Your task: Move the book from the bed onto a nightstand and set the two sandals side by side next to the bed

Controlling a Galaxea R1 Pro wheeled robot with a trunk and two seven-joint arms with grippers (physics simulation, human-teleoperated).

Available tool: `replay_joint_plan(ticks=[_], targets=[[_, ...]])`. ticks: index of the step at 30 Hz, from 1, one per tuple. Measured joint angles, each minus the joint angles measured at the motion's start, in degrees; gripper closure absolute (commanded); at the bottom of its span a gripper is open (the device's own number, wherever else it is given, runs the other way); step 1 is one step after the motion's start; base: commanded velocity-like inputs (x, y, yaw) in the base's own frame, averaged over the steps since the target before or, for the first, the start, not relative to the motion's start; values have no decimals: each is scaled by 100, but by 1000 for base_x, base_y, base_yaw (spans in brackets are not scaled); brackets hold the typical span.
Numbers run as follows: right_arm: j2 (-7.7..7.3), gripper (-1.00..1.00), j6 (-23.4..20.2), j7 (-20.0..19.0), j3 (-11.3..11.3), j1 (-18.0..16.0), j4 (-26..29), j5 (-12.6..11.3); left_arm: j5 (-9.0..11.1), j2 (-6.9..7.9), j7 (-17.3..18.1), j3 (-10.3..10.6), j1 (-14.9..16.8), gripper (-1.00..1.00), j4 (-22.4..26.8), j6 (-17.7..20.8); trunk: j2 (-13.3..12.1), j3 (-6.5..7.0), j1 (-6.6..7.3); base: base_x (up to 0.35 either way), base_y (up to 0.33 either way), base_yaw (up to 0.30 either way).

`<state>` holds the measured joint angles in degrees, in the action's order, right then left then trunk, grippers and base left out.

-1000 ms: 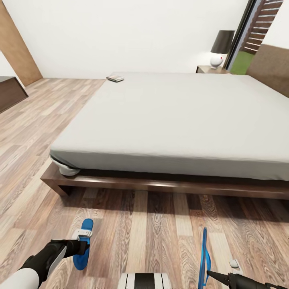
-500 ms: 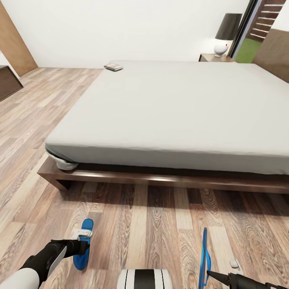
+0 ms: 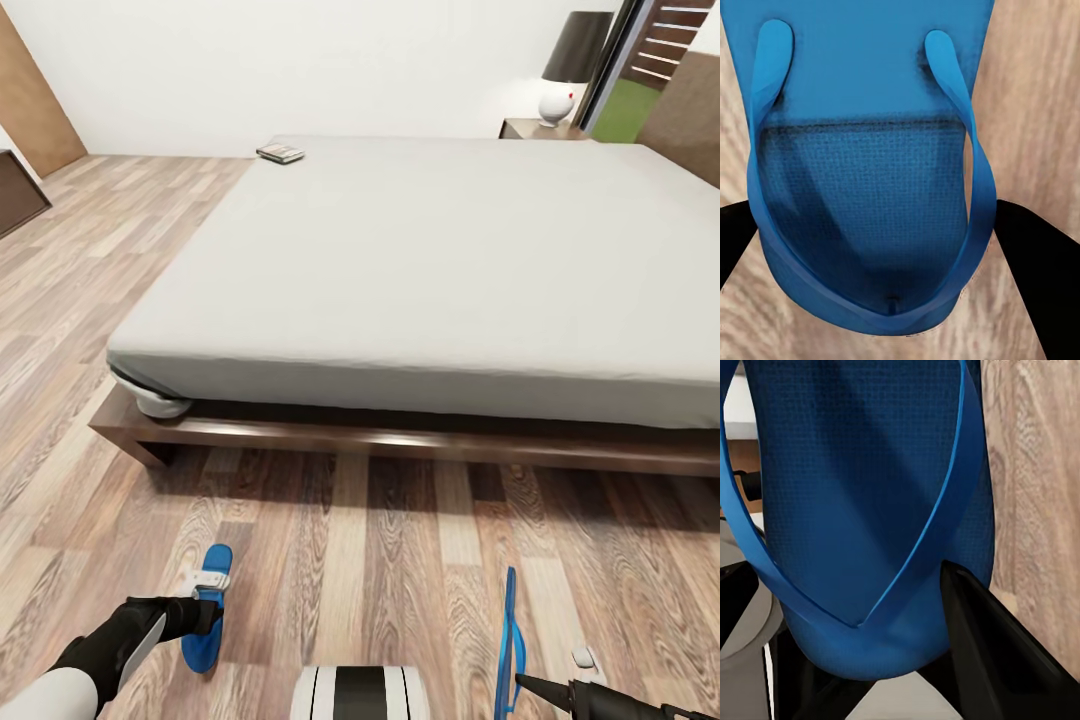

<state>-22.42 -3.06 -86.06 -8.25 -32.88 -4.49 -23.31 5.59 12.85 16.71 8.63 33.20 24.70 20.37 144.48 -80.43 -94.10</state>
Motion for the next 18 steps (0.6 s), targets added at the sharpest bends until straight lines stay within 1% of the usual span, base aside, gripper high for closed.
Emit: replay_joint_plan(ticks=[11, 18], targets=[[0, 100, 0, 0, 1, 1, 2, -1, 0, -2, -10, 1, -2, 100, 0, 2, 0, 0, 2, 242, 184, 0], [-2, 100, 0, -6, 1, 0, 0, 0, -1, -9, -10, 0, 1, 100, -1, -7, 0, 0, 3, 292, 40, 0]])
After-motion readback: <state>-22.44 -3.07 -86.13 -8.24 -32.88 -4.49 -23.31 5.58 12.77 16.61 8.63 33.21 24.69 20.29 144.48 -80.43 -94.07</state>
